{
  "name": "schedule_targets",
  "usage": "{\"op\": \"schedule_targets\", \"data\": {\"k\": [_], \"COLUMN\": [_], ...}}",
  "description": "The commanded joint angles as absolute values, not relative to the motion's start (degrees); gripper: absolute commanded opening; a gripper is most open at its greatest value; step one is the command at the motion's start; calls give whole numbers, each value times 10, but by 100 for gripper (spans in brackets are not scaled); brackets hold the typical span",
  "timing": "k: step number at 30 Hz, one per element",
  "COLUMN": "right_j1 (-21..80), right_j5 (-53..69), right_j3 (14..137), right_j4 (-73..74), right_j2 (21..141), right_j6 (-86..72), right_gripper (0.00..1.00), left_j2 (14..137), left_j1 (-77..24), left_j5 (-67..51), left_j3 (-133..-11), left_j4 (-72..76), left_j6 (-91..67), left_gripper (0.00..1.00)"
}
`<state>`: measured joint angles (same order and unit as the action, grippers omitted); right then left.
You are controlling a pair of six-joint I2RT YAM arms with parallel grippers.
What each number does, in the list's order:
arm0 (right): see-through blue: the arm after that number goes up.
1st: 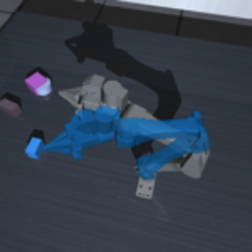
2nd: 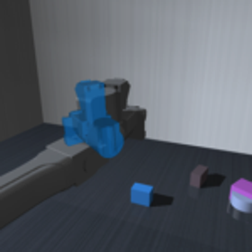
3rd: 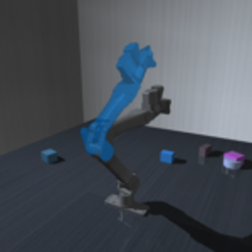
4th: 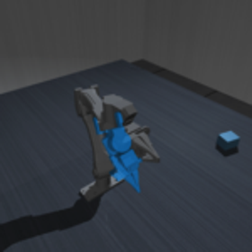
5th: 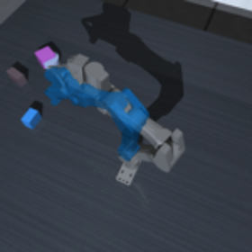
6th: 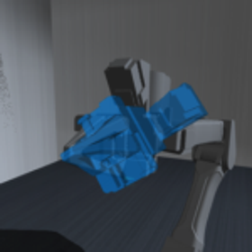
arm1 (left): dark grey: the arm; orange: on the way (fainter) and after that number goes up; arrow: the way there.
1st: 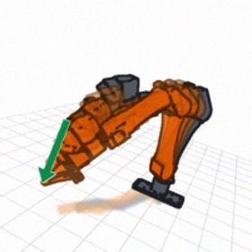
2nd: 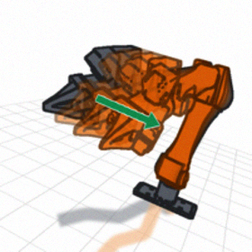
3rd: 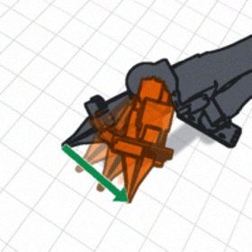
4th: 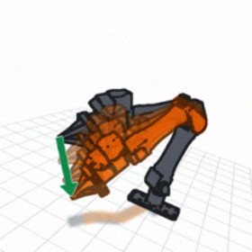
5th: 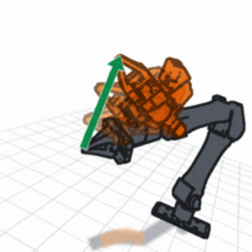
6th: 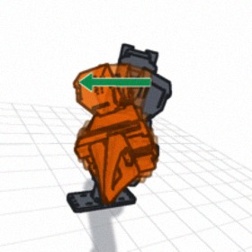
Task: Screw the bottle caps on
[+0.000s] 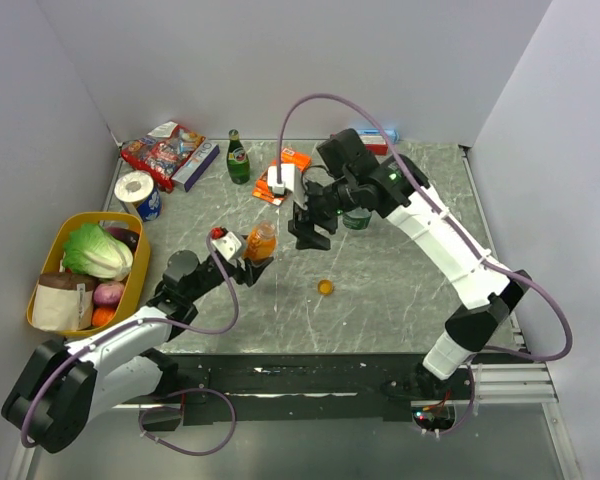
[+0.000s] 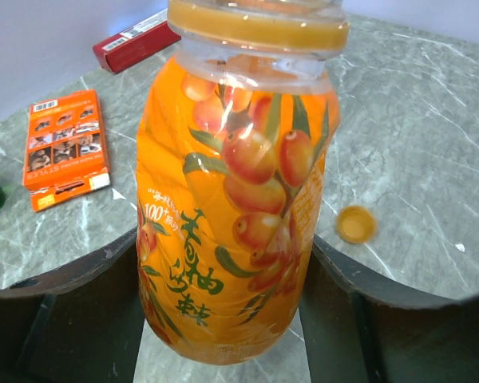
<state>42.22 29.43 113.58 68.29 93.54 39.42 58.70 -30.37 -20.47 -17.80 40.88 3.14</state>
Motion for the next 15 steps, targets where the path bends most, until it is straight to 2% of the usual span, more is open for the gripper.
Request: {"op": "schedule_targets", "data": {"k": [1, 8, 15], "right_j1": [396, 387, 387], "right_j5": [307, 264, 365], "right_j3": [1056, 836, 915], "right_j4": [624, 518, 417], "right_j2": [902, 816, 814], "right_j6": [398, 457, 311], "right_gripper": [78, 73, 76], "left_j2": [570, 540, 526], "left_j1": [-294, -292, -293], "left_j5": [-219, -207, -211], "left_j3": [-209, -210, -222], "left_j4": [401, 356, 317], "left_j6": [18, 15, 9], "left_gripper": [1, 1, 1]}}
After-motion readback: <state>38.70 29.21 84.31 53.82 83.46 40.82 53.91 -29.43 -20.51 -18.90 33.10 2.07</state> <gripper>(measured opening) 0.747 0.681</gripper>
